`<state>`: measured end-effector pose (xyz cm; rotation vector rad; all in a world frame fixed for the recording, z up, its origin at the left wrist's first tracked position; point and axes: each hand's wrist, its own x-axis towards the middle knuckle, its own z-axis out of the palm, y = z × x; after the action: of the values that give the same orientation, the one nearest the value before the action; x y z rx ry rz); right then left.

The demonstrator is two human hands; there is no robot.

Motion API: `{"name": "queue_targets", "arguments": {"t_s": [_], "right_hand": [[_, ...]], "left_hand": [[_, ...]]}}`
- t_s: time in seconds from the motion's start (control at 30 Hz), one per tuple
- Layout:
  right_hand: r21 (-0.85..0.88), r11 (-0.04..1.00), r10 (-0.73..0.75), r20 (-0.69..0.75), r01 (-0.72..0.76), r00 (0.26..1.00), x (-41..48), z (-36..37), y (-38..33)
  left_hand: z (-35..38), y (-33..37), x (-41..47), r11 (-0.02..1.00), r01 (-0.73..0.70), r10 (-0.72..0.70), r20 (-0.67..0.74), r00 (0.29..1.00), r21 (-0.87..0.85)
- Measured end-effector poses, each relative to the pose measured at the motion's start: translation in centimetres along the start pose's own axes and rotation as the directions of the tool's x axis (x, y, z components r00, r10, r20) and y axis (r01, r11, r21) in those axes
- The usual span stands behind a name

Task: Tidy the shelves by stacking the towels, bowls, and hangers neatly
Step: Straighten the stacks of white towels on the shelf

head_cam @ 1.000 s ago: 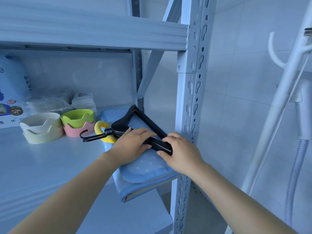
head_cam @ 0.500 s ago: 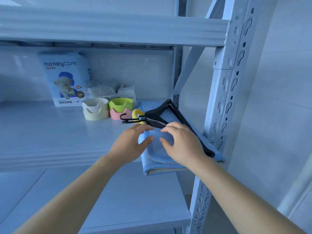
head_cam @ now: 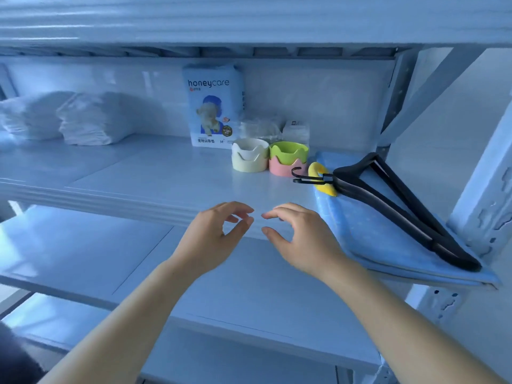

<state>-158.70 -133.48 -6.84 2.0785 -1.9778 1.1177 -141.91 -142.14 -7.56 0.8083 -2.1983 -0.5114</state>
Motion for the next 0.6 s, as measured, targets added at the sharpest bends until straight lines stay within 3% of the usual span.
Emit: {"name": "queue_targets", "arguments": {"t_s": [0.3, 0.6], "right_hand": [[0.204, 0.967, -0.190, 0.164, 0.156, 0.968, 6.2, 12.2, -9.6], [0.416, 0.862, -0.381, 0.152, 0.290, 0.912, 12.5, 26.4, -22.6]], "left_hand": [[-11.7, -10.9, -5.6, 0.975, 0.176, -0.158, -0.129, 0.979, 0.138], [-24.2, -22.0, -12.7, 0.907, 0.370, -0.313, -0.268, 0.911, 0.198]]}}
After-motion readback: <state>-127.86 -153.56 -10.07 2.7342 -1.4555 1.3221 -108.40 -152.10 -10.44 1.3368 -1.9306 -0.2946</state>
